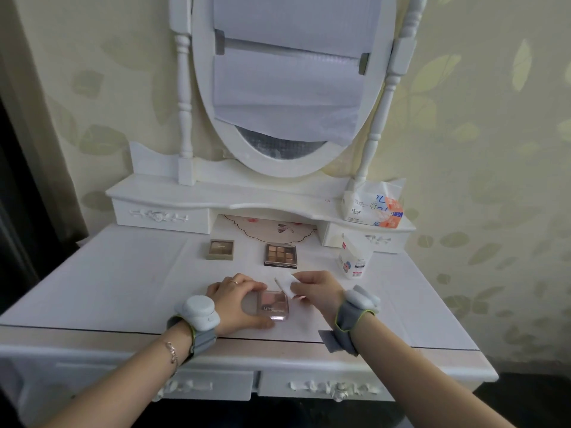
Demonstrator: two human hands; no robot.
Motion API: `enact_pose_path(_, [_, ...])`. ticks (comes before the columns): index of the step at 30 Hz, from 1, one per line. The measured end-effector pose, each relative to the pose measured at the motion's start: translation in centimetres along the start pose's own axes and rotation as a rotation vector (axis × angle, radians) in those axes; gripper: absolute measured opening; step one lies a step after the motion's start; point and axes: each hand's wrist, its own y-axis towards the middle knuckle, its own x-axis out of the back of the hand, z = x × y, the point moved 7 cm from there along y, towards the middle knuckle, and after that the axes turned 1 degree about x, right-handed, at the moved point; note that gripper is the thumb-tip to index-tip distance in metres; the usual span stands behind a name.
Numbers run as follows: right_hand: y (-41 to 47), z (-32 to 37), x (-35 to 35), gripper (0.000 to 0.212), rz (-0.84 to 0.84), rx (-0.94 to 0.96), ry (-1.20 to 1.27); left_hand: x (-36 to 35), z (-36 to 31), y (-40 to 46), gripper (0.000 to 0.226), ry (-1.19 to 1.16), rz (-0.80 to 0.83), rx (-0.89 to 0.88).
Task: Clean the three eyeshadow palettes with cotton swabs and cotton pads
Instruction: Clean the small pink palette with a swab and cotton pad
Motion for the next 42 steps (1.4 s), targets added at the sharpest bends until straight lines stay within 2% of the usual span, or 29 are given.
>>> enact_pose_path(4, [-0.2,0.6,-0.7,0.025,-0.046,0.159,-0.387,0.1,0.3,0.1,0.091,-0.036,-0.031,0.031])
enact_pose_path(9, [-0.4,1.2,-2.1,0.025,-0.122,0.304,-0.579,0.2,0.2,0.0,0.088,-0.045,-0.073,0.025])
enact_pose_path(12, [-0.5,1.7,-2.9,0.027,-0.105,0.351,-0.66,0.2,0.0,0.1,0.088,-0.033,-0.088,0.031])
enact_pose_path(17, [-0.5,2.2,-3.3,0.025,-0.015,0.378,-0.716,0.1,0.0,0.1,0.095,0.0,-0.053,0.028])
enact_pose_path(21, [-0.6,2.3,-3.0,0.021,0.075,0.407,-0.772,0.2,-0.1,0.1,0.088,-0.013,-0.039,0.02])
enact_pose_path(30, [-0.5,2.3,-1.4,0.024,-0.018,0.406,-0.711,-0.1,0.0,0.2,0.067,-0.022,-0.041,0.03])
enact_pose_path(38, [-2.4,2.9,-3.6,0.019,0.194,0.555,-0.745,0.0,0.0,0.1,0.055,-0.065,-0.041,0.031])
enact_pose_path(42, [-2.2,3.0,-3.8,0.019,0.222,0.569,-0.782,0.0,0.0,0.1,0.064,-0.048,-0.054,0.017])
